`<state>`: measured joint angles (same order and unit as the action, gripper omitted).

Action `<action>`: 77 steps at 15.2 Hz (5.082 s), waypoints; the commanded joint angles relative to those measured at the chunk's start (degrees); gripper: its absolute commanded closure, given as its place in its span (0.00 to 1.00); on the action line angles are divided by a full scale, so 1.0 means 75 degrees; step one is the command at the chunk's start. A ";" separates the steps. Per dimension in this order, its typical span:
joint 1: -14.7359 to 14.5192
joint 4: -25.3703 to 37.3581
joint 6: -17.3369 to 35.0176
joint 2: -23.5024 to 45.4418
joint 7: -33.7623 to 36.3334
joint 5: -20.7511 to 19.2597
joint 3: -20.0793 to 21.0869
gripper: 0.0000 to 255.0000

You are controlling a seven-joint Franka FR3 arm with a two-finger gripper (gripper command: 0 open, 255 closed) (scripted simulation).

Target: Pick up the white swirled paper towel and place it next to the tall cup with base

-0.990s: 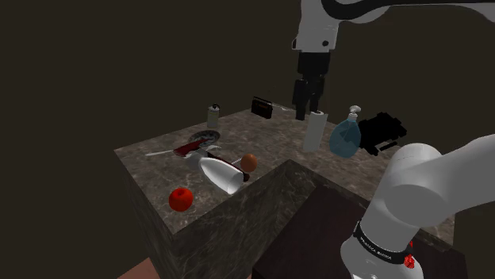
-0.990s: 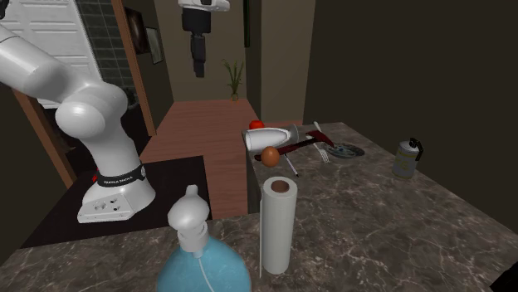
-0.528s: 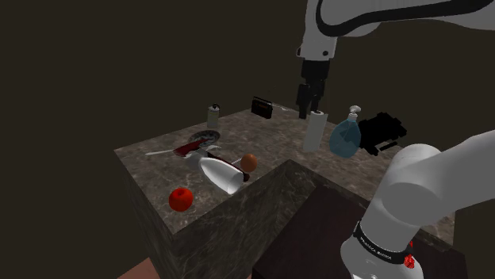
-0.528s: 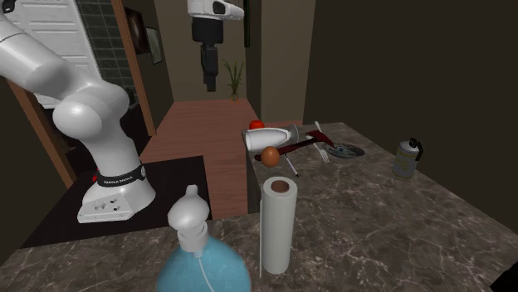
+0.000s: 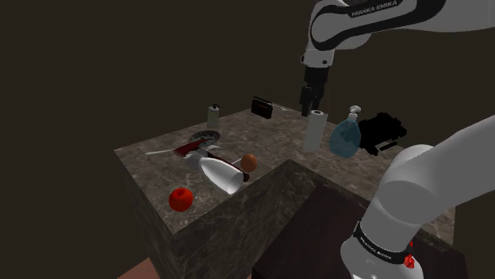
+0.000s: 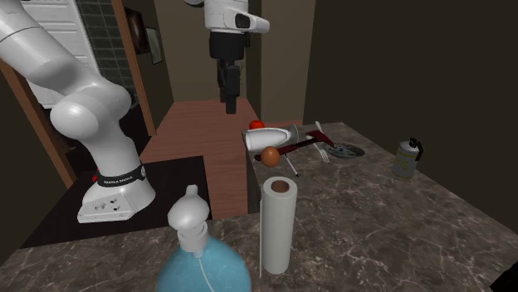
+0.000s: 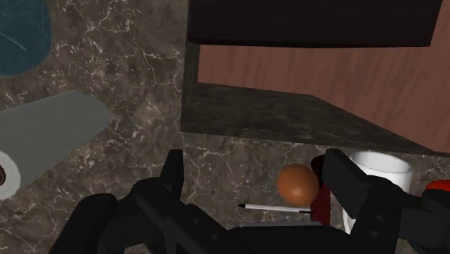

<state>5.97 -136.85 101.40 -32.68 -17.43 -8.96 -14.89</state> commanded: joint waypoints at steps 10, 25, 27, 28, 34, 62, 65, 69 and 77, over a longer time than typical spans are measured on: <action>0.0288 0.1389 0.1329 0.2393 -0.1747 0.0053 -0.1562 0.00; 0.0671 0.2726 0.2466 0.4955 -0.3508 0.1375 -0.2440 0.00; 0.0682 0.2632 0.2619 0.5027 -0.3541 0.1422 -0.2438 0.00; 0.0682 0.2633 0.2619 0.5027 -0.3541 0.1423 -0.2438 0.00; 0.0682 0.2633 0.2618 0.5026 -0.3541 0.1422 -0.2438 0.00; 0.0614 0.3926 0.0844 0.4452 -0.3317 0.1070 -0.2426 1.00; 0.0609 0.4197 0.0542 0.4415 -0.3308 0.1051 -0.2421 1.00; 0.0606 0.4585 0.0135 0.4393 -0.3307 0.1040 -0.2419 1.00; 0.0615 0.5464 -0.0697 0.4448 -0.3344 0.1073 -0.2427 1.00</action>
<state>10.59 -96.79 96.99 0.53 -42.53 -1.00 -33.11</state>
